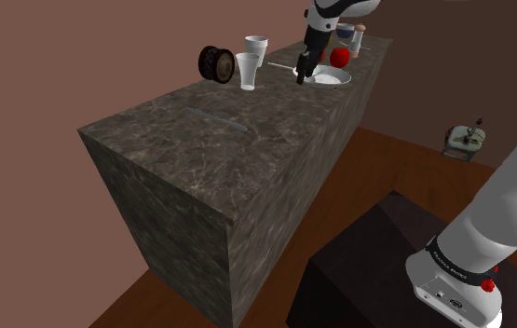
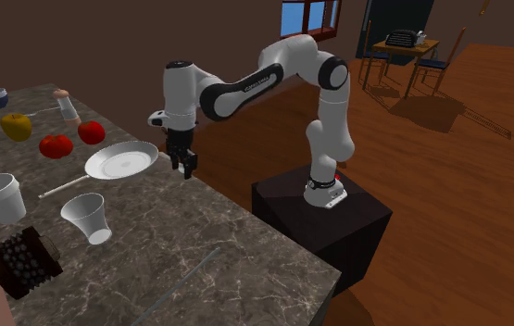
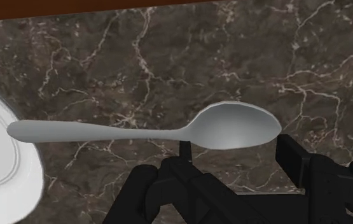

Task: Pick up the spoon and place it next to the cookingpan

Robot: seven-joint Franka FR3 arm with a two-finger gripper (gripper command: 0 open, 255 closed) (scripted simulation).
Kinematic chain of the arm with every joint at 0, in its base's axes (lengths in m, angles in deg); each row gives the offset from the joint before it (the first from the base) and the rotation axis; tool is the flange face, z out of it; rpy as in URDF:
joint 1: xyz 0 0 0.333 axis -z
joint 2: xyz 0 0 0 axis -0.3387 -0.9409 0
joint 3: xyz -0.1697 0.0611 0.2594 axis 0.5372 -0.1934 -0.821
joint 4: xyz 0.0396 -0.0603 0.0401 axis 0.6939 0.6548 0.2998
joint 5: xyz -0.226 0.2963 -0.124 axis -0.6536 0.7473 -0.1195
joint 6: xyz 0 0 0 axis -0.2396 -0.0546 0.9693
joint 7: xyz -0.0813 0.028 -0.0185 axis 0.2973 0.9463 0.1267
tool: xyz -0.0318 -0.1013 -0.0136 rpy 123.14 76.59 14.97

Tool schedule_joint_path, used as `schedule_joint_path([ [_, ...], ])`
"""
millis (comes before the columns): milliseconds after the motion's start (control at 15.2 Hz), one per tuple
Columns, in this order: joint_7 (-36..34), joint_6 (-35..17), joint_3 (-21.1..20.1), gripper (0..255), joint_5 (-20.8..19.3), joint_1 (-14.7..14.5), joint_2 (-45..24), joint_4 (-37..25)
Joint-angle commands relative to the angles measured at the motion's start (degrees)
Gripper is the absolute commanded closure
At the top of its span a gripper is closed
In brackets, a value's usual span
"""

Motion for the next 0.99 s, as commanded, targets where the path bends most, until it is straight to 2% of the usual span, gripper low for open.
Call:
schedule_joint_path([
  [0, 2.55, 0.87, 1.07, 255, 0.43, 1.28, -2.10, -2.91],
  [462, 10.07, 4.40, 3.83, 255, 2.14, 5.78, -10.95, -14.99],
  [924, 10.34, -0.90, 3.77, 255, 2.25, 5.76, -11.16, -9.90],
])
